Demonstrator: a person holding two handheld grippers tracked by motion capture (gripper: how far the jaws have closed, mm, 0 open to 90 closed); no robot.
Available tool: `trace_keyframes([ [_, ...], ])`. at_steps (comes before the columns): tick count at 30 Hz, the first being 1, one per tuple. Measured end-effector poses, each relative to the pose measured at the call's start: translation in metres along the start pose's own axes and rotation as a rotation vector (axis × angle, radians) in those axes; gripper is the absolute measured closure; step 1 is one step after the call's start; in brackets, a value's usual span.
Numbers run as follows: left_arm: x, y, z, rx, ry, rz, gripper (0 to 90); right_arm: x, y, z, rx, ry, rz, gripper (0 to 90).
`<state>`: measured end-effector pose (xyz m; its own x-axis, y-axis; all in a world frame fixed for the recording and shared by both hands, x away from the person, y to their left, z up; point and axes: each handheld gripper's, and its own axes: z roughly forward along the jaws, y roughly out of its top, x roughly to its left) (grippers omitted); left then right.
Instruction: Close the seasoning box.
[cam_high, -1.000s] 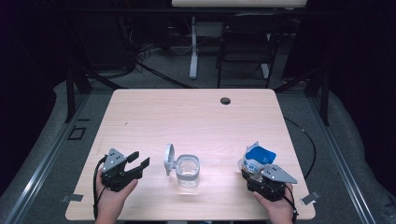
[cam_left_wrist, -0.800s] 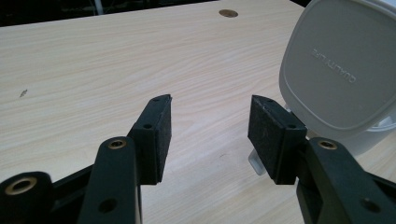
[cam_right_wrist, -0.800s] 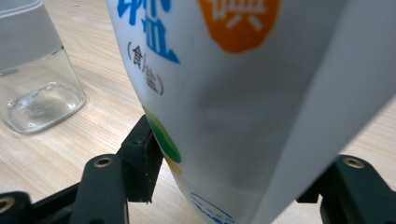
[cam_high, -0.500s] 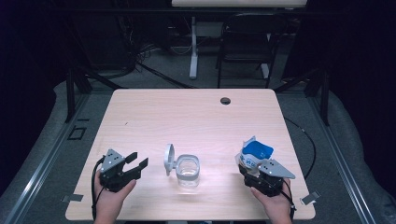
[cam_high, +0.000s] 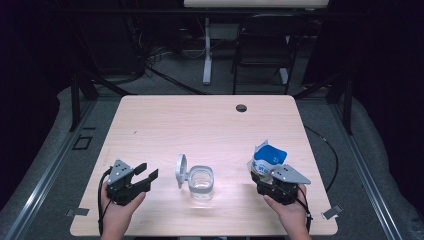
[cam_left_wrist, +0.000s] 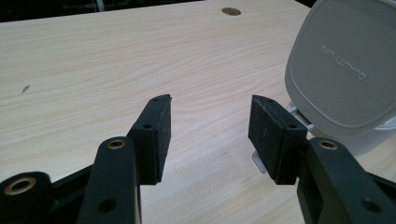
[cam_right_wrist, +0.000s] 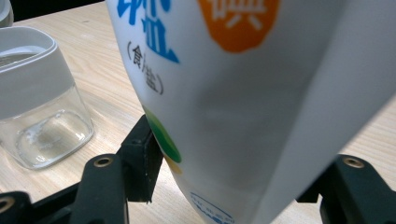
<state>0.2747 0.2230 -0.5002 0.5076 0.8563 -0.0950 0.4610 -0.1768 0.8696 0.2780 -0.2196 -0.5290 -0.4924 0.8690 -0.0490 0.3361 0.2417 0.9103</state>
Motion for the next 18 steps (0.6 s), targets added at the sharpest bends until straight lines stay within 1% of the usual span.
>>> trace_keyframes([
  [2, 0.001, 0.0, 0.0, 0.001, -0.001, 0.001, 49.6, 0.0, 0.002, 0.001, 0.009, 0.003, -0.014, 38.7],
  [4, 0.001, 0.0, 0.0, 0.002, 0.0, 0.0, 49.6, 0.002, 0.004, 0.002, 0.006, 0.006, -0.019, 38.7],
  [5, 0.001, 0.0, 0.001, 0.002, 0.0, -0.002, 49.6, 0.002, 0.005, 0.002, 0.016, 0.002, -0.029, 38.7],
  [7, 0.001, 0.0, 0.001, 0.002, -0.002, 0.0, 49.6, 0.004, 0.007, 0.003, 0.014, 0.0, -0.038, 38.7],
  [8, 0.001, 0.0, 0.001, 0.002, -0.002, -0.002, 49.6, 0.005, 0.008, 0.003, 0.019, -0.007, -0.058, 38.7],
  [11, 0.001, -0.001, 0.001, 0.002, -0.004, -0.002, 49.6, 0.008, 0.011, 0.004, 0.026, -0.008, -0.093, 38.7],
  [14, 0.002, -0.001, 0.002, 0.004, -0.004, -0.007, 49.6, 0.01, 0.013, 0.005, 0.028, -0.011, -0.116, 38.7],
  [15, 0.002, -0.001, 0.002, 0.004, -0.003, -0.006, 49.6, 0.011, 0.013, 0.006, 0.02, -0.011, -0.119, 38.7],
  [16, 0.002, -0.001, 0.002, 0.006, -0.002, -0.007, 49.6, 0.012, 0.014, 0.006, 0.023, -0.018, -0.129, 38.7],
  [18, 0.002, -0.001, 0.002, 0.006, -0.002, -0.006, 49.6, 0.013, 0.016, 0.006, 0.022, -0.021, -0.135, 38.7],
])
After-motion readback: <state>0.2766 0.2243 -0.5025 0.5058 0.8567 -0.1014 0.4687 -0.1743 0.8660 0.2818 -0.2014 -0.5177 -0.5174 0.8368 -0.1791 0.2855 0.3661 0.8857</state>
